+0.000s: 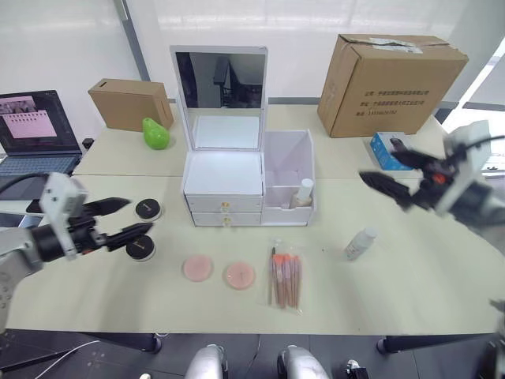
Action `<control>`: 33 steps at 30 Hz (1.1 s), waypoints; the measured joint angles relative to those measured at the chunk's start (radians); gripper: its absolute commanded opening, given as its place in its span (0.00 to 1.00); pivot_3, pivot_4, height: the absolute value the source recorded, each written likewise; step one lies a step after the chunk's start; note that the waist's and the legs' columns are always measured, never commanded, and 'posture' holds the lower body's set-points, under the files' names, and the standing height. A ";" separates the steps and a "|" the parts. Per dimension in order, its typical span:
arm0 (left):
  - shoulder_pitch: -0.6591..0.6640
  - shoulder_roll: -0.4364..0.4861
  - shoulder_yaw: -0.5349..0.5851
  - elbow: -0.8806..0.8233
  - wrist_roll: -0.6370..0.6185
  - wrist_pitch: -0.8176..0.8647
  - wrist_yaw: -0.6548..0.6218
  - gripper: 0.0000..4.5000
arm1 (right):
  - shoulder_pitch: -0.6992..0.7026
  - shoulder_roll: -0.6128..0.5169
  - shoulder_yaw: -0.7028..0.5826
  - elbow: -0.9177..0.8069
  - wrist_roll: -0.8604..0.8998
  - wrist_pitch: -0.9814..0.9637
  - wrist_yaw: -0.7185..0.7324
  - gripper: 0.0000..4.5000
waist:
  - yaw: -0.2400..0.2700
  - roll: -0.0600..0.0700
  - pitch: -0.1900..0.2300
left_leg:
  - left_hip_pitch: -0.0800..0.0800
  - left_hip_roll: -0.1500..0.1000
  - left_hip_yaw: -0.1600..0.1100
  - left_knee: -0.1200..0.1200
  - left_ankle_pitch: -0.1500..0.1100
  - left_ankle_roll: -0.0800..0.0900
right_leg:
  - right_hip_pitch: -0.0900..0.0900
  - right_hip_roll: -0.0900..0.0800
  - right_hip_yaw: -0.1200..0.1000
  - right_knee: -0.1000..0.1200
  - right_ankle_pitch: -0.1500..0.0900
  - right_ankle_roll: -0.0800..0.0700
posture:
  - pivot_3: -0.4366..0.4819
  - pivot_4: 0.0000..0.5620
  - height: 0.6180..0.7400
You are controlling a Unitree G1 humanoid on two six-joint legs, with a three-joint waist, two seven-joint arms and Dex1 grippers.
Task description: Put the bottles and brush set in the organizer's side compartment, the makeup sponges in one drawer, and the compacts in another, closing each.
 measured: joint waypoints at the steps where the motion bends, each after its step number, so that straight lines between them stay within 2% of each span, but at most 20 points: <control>1: -0.001 0.006 0.003 0.041 0.020 -0.027 -0.007 1.00 | 0.029 -0.006 -0.021 0.026 -0.011 -0.028 0.018 0.99 | -0.001 0.000 0.000 | 0.000 0.000 0.000 0.000 0.000 0.000 | -0.001 0.000 0.000 0.000 0.000 0.000 | 0.48 0.27 1.00; 7: -0.016 0.045 0.036 0.362 0.108 -0.193 -0.083 1.00 | 0.242 -0.036 -0.135 0.241 -0.115 -0.343 0.198 0.99 | -0.002 0.000 0.000 | 0.000 0.001 0.001 -0.002 0.000 0.000 | 0.000 0.001 0.000 -0.004 0.002 0.003 | 0.48 0.27 1.00; 11: -0.037 0.048 0.033 0.500 0.158 -0.275 -0.103 1.00 | 0.294 -0.036 -0.139 0.383 -0.164 -0.520 0.288 0.99 | -0.002 0.000 0.000 | 0.000 0.002 0.002 -0.003 0.000 0.000 | 0.000 0.000 0.000 -0.004 0.002 0.003 | 0.48 0.27 1.00; 15: -0.059 0.048 0.033 0.550 0.175 -0.315 -0.114 1.00 | 0.304 -0.036 -0.127 0.461 -0.205 -0.624 0.314 0.99 | -0.002 0.000 0.000 | 0.000 0.002 0.002 -0.002 0.000 0.000 | 0.000 -0.001 0.000 -0.004 0.005 0.001 | 0.48 0.27 1.00; 19: -0.065 0.046 0.032 0.545 0.180 -0.325 -0.123 1.00 | 0.298 -0.036 -0.095 0.460 -0.215 -0.653 0.316 0.99 | -0.002 0.000 0.000 | 0.000 0.002 0.002 -0.003 0.000 0.000 | 0.000 -0.001 0.000 -0.004 0.007 -0.001 | 0.48 0.27 1.00; 22: -0.055 0.033 0.026 0.479 0.174 -0.310 -0.134 1.00 | 0.301 -0.033 -0.077 0.411 -0.203 -0.634 0.306 0.99 | 0.000 0.000 0.000 | 0.000 0.002 0.002 -0.003 0.000 0.000 | 0.000 -0.001 0.000 -0.004 0.007 -0.001 | 0.48 0.27 1.00; 27: -0.001 -0.025 -0.029 0.229 0.125 -0.232 -0.152 1.00 | 0.369 -0.025 -0.055 0.201 -0.122 -0.500 0.286 0.99 | 0.002 0.000 -0.001 | 0.000 0.004 0.001 -0.002 0.000 0.000 | 0.001 -0.001 0.000 -0.004 0.007 0.000 | 0.48 0.27 1.00; 29: 0.028 -0.058 -0.062 0.064 0.073 -0.151 -0.140 1.00 | 0.416 0.003 -0.045 0.092 -0.097 -0.436 0.247 0.99 | 0.003 0.000 -0.001 | -0.002 0.008 0.002 -0.001 0.000 0.000 | 0.002 0.000 -0.001 -0.005 0.008 0.000 | 0.48 0.27 1.00; 33: 0.055 -0.100 -0.147 -0.207 -0.040 -0.015 -0.118 1.00 | 0.420 0.068 0.012 -0.028 -0.069 -0.351 0.137 0.99 | 0.001 0.000 -0.001 | -0.003 0.009 0.003 0.001 0.000 0.000 | 0.001 0.001 0.000 -0.005 0.008 0.002 | 0.48 0.27 1.00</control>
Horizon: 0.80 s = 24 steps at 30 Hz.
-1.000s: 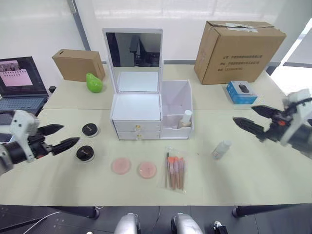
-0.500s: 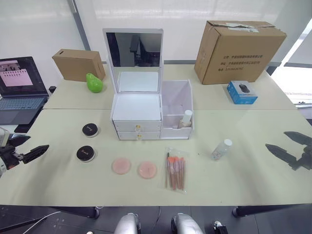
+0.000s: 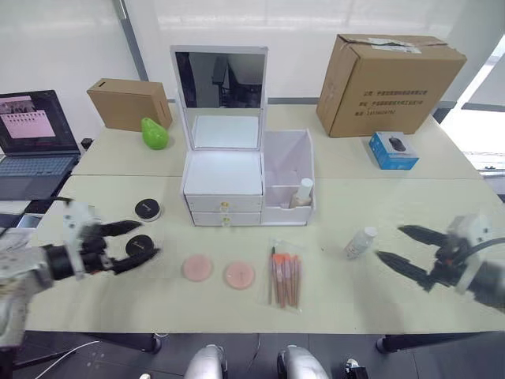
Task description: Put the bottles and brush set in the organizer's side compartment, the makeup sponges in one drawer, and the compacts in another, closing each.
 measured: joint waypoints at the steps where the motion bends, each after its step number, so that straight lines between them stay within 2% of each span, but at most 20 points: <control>1: -0.004 -0.010 -0.017 -0.069 -0.043 0.043 0.018 1.00 | -0.009 0.026 0.001 -0.018 0.002 0.025 -0.050 0.99 | 0.000 0.000 0.000 | 0.000 0.000 0.000 0.000 0.000 0.000 | 0.000 0.000 0.000 0.000 0.000 0.001 | 0.48 0.27 1.00; 4: -0.041 -0.034 -0.078 -0.240 -0.158 0.136 0.060 1.00 | -0.035 0.111 0.013 -0.071 0.027 0.084 -0.173 0.99 | 0.000 0.001 0.000 | 0.000 0.000 0.000 0.000 0.000 0.000 | 0.000 0.001 0.000 0.000 -0.002 0.004 | 0.48 0.27 1.00; 7: -0.056 -0.034 -0.105 -0.316 -0.198 0.167 0.077 1.00 | -0.037 0.166 0.030 -0.093 0.021 0.093 -0.261 0.99 | 0.000 0.002 -0.001 | 0.000 -0.002 0.000 0.001 0.000 0.000 | 0.000 0.002 0.000 0.000 -0.003 0.005 | 0.48 0.27 1.00; 13: -0.122 -0.033 -0.155 -0.341 -0.207 0.181 0.088 1.00 | -0.073 0.261 0.095 -0.099 -0.003 0.092 -0.387 0.99 | -0.001 0.002 -0.001 | 0.000 -0.006 0.001 0.001 0.000 0.000 | 0.000 0.002 0.001 0.001 -0.003 0.006 | 0.48 0.27 1.00; 20: -0.162 -0.033 -0.173 -0.358 -0.238 0.205 0.107 1.00 | -0.076 0.283 0.128 -0.098 -0.012 0.075 -0.413 0.99 | -0.001 0.002 -0.001 | 0.000 -0.009 -0.001 0.002 0.000 0.000 | 0.001 0.002 0.001 0.001 -0.003 0.006 | 0.48 0.27 1.00; 23: -0.162 -0.033 -0.174 -0.358 -0.238 0.205 0.109 1.00 | -0.073 0.284 0.128 -0.097 -0.017 0.066 -0.417 0.87 | 0.000 0.002 -0.001 | 0.000 -0.009 -0.001 0.002 0.000 0.000 | 0.001 0.002 0.001 0.001 -0.003 0.006 | 0.48 0.27 1.00; 24: -0.163 -0.033 -0.174 -0.358 -0.237 0.205 0.110 1.00 | -0.071 0.286 0.129 -0.095 -0.018 0.061 -0.417 0.79 | 0.000 0.002 -0.001 | 0.000 -0.009 -0.001 0.002 0.000 0.000 | 0.001 0.002 0.001 0.001 -0.003 0.006 | 0.48 0.27 1.00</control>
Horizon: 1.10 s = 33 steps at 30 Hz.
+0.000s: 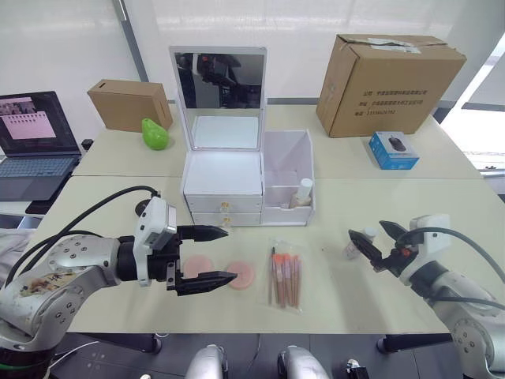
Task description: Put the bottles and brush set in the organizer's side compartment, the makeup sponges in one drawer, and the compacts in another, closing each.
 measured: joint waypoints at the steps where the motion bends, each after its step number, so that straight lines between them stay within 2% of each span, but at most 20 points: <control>1: 0.000 0.000 0.000 0.000 0.000 0.000 0.001 1.00 | 0.001 0.003 0.001 0.004 0.000 -0.006 0.000 0.71 | 0.000 0.000 0.000 | 0.000 0.000 0.000 0.000 0.000 0.000 | 0.000 0.000 0.000 0.000 0.000 0.000 | 0.48 0.27 1.00; 6: 0.000 0.000 0.000 0.000 0.001 -0.001 0.001 1.00 | 0.006 0.005 0.003 0.010 0.000 -0.017 0.001 0.34 | 0.001 0.000 0.000 | 0.000 0.000 0.000 0.000 0.000 0.000 | 0.000 0.000 0.000 0.000 0.000 0.000 | 0.48 0.27 1.00; 7: 0.000 0.000 0.000 0.000 0.001 -0.002 -0.001 1.00 | 0.006 0.005 0.003 0.010 -0.001 -0.017 0.001 0.30 | 0.000 0.000 0.000 | 0.000 0.000 0.000 0.000 0.000 0.000 | 0.000 0.000 0.000 0.000 0.000 0.000 | 0.48 0.27 1.00; 18: 0.008 0.000 0.000 0.002 0.006 -0.004 -0.007 1.00 | 0.009 0.005 0.004 0.010 0.002 -0.026 0.015 0.29 | 0.000 0.000 0.000 | 0.000 0.000 0.000 0.000 0.000 0.000 | 0.000 0.000 0.000 0.000 0.000 0.000 | 0.48 0.27 1.00; 21: 0.015 0.000 -0.001 0.003 0.019 -0.007 -0.005 1.00 | -0.029 -0.017 0.004 0.009 0.017 -0.016 0.019 0.29 | -0.001 0.000 0.000 | 0.000 -0.001 0.000 0.001 0.000 0.000 | 0.000 0.000 0.001 0.001 0.000 0.000 | 0.48 0.27 1.00; 24: 0.019 -0.039 -0.003 0.002 0.045 -0.019 0.043 1.00 | -0.152 -0.072 0.001 0.007 0.065 0.035 0.022 0.29 | -0.005 0.000 0.000 | 0.000 -0.001 -0.001 0.001 0.000 0.000 | 0.000 0.000 0.002 0.001 0.001 0.000 | 0.48 0.27 1.00; 28: 0.022 -0.170 -0.023 -0.030 0.095 -0.033 0.222 1.00 | -0.447 -0.126 0.022 0.008 0.158 0.115 0.020 0.29 | -0.004 0.000 0.000 | 0.000 -0.001 -0.003 0.001 0.000 0.000 | 0.000 0.002 0.001 0.001 0.004 -0.005 | 0.48 0.27 1.00; 30: 0.025 -0.213 -0.033 -0.060 0.110 -0.042 0.290 1.00 | -0.532 -0.127 0.061 0.010 0.185 0.141 0.021 0.29 | 0.000 -0.001 0.000 | -0.001 -0.001 -0.005 0.001 0.000 0.000 | 0.001 0.002 0.000 0.001 0.004 -0.005 | 0.48 0.27 1.00; 33: 0.033 -0.285 -0.039 -0.112 0.135 -0.041 0.417 1.00 | -0.694 -0.095 0.183 0.101 0.168 0.193 0.007 0.29 | -0.002 -0.001 0.000 | -0.001 -0.003 -0.004 0.003 0.000 0.000 | 0.000 0.000 0.002 0.003 0.004 -0.004 | 0.48 0.27 1.00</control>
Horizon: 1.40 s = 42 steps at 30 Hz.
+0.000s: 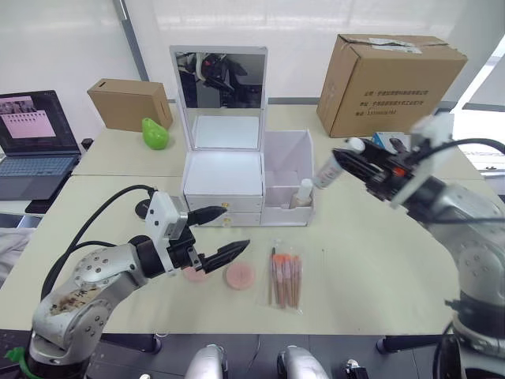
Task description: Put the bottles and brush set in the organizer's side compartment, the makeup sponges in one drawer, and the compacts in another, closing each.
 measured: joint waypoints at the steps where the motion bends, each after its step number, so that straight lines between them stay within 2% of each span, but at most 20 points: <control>1: 0.003 -0.015 -0.002 -0.017 0.004 0.001 0.033 1.00 | -0.048 0.009 0.047 0.038 -0.023 0.004 -0.002 0.29 | -0.001 0.000 0.000 | 0.000 0.000 0.000 0.001 0.000 0.000 | 0.000 0.000 0.000 0.001 0.000 0.000 | 0.48 0.27 1.00; 5: 0.002 -0.015 0.000 -0.045 0.009 0.002 0.091 1.00 | -0.139 0.066 0.196 0.156 -0.122 -0.015 0.021 0.29 | 0.004 0.000 0.000 | 0.000 0.000 0.000 0.002 0.000 0.000 | 0.000 0.000 -0.001 0.003 0.000 0.000 | 0.48 0.27 1.00; 11: 0.002 0.019 0.023 -0.045 0.000 0.002 0.106 1.00 | -0.145 0.093 0.326 0.298 -0.260 -0.101 0.091 0.29 | 0.003 0.000 0.000 | 0.000 0.000 0.000 0.003 0.000 0.000 | -0.001 0.000 -0.001 0.004 0.000 0.000 | 0.48 0.27 1.00; 27: -0.064 0.042 0.027 -0.047 -0.057 0.041 0.150 1.00 | -0.121 0.191 0.406 0.443 -0.472 -0.255 0.152 0.29 | -0.002 0.000 0.000 | 0.000 0.000 0.000 0.003 0.000 0.000 | -0.001 0.000 -0.001 0.005 0.000 0.000 | 0.48 0.27 1.00; 36: -0.076 0.052 0.041 -0.045 -0.079 0.045 0.162 1.00 | -0.106 0.202 0.391 0.455 -0.513 -0.268 0.166 0.97 | -0.007 0.000 0.000 | 0.001 0.000 0.000 0.002 0.000 0.000 | -0.001 0.001 -0.001 0.006 -0.001 -0.001 | 0.48 0.27 1.00; 42: -0.078 0.060 0.041 -0.045 -0.094 0.045 0.167 1.00 | -0.107 0.200 0.378 0.427 -0.510 -0.253 0.184 0.99 | -0.016 0.000 0.000 | 0.001 0.000 0.000 0.001 0.000 0.000 | -0.002 0.001 -0.001 0.006 -0.001 -0.001 | 0.48 0.27 1.00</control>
